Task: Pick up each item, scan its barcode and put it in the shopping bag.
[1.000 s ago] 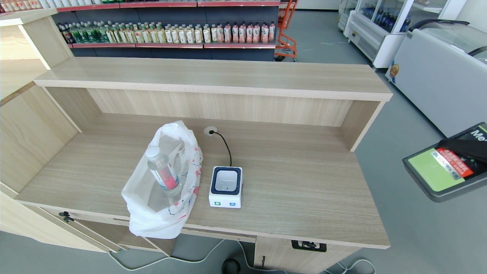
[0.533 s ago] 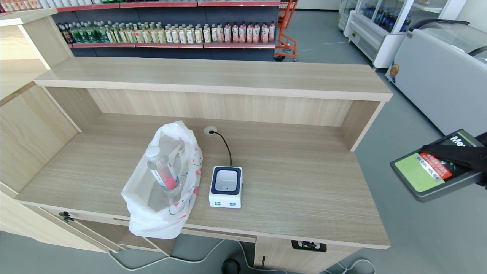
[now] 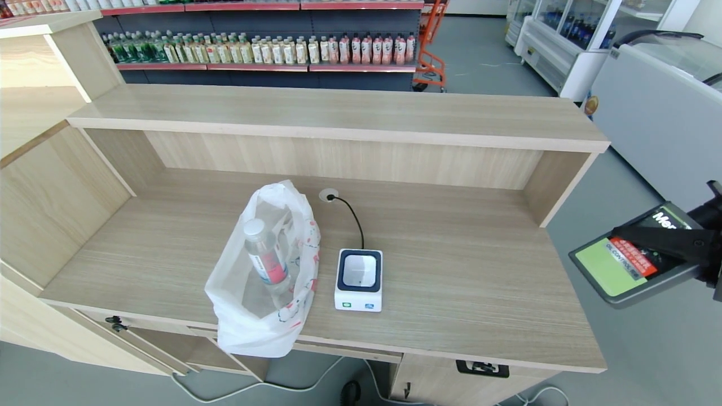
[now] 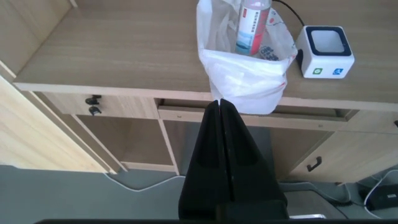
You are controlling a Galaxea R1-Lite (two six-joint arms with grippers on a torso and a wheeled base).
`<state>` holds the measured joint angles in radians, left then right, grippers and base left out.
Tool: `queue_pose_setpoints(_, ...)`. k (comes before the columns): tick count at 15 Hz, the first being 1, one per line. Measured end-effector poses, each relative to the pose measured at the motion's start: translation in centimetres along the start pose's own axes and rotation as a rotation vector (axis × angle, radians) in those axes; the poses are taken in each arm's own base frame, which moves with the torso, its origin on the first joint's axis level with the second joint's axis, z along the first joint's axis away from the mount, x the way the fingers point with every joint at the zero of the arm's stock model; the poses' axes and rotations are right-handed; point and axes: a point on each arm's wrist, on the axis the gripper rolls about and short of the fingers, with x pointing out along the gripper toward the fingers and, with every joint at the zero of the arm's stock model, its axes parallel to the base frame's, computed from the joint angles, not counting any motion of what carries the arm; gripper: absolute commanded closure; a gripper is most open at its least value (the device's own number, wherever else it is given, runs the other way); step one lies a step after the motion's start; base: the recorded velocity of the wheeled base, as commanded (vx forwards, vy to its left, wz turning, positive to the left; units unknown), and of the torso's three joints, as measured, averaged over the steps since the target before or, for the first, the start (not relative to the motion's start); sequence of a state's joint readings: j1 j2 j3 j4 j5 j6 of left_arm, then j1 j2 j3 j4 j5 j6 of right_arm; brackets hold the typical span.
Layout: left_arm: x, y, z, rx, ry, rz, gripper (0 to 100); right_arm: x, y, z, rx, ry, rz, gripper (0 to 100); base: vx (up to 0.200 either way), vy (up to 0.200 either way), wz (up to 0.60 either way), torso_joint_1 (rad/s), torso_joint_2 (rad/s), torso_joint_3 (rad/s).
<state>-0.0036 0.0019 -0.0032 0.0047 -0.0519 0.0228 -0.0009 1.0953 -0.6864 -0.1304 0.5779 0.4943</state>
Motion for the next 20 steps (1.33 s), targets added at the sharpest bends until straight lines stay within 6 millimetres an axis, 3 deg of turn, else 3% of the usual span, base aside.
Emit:
queue_pose_setpoints(4,0.0,0.0,0.0,0.002,0.0,0.0,100,1.0,-0.9,-0.1,-0.026,0.016,-0.043,100,0.0,0.2,0.0,0.001,0.0,0.004)
queue_pose_setpoints(7,0.0,0.0,0.0,0.003,0.0,0.0,100,3.1,-1.8,0.7,-0.065,-0.034,-0.123,100,0.0,0.2,0.0,0.001,0.0,0.002)
queue_pose_setpoints(11,0.0,0.0,0.0,0.003,0.0,-0.001,100,6.1,-2.1,0.6,-0.08,0.011,-0.093,100,0.0,0.0,0.0,0.0,0.0,0.0)
queue_pose_setpoints(15,0.0,0.0,0.0,0.003,0.0,0.001,100,8.1,-2.1,-0.3,-0.104,0.07,-0.089,100,0.0,0.0,0.0,0.0,0.0,0.0)
queue_pose_setpoints(20,0.0,0.0,0.0,0.002,0.0,0.0,100,10.5,-3.4,-1.0,-0.15,0.039,-0.124,100,0.0,0.0,0.0,0.0,0.0,0.0)
